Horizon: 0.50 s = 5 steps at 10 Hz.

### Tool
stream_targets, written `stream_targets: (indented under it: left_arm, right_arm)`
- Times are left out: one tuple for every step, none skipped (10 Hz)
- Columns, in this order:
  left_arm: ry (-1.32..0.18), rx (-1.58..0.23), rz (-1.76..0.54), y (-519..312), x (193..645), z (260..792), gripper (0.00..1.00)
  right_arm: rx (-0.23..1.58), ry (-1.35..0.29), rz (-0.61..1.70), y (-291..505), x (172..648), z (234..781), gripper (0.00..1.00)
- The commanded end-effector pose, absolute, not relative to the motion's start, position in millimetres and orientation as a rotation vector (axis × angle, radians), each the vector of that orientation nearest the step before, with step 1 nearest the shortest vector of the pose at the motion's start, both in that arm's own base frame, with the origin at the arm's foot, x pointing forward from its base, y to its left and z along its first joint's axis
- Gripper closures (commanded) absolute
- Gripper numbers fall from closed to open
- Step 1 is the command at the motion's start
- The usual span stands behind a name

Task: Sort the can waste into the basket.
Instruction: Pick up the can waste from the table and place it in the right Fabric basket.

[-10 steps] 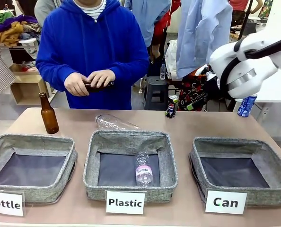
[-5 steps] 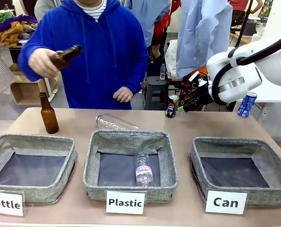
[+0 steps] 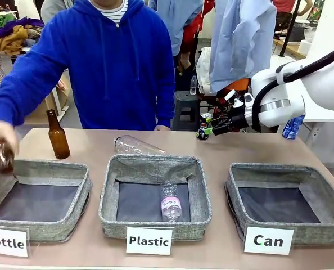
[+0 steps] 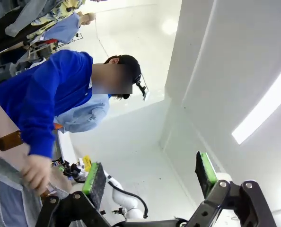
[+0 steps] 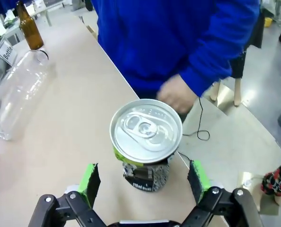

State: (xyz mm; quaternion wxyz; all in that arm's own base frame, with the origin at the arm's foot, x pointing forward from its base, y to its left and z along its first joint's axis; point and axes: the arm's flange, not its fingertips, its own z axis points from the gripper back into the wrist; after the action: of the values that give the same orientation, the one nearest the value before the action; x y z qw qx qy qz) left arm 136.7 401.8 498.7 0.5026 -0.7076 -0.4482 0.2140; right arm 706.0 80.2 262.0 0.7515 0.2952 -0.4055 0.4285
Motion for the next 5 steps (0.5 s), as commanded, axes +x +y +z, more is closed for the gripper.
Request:
stream_targets:
  left_arm:
    - [-1.047, -1.753, 0.506, 407.2, 133.8, 506.0, 0.0]
    - [-1.05, -1.728, 0.493, 405.1, 134.9, 505.0, 0.0]
    - [-1.057, -1.69, 0.479, 401.5, 133.6, 503.8, 0.0]
    - [-1.044, -1.681, 0.458, 399.1, 135.5, 503.2, 0.0]
    - [-1.032, -1.673, 0.459, 398.6, 139.6, 503.3, 0.0]
  right_arm:
    - [0.665, -0.988, 0.928, 84.6, 717.1, 249.1, 0.0]
    - [0.681, -1.018, 0.913, 87.7, 718.1, 246.3, 0.0]
    - [0.716, -1.045, 0.892, 91.0, 717.4, 243.9, 0.0]
    - [0.743, -1.049, 0.883, 93.0, 718.8, 241.9, 0.0]
    - [0.774, -1.052, 0.864, 93.2, 721.0, 241.4, 0.0]
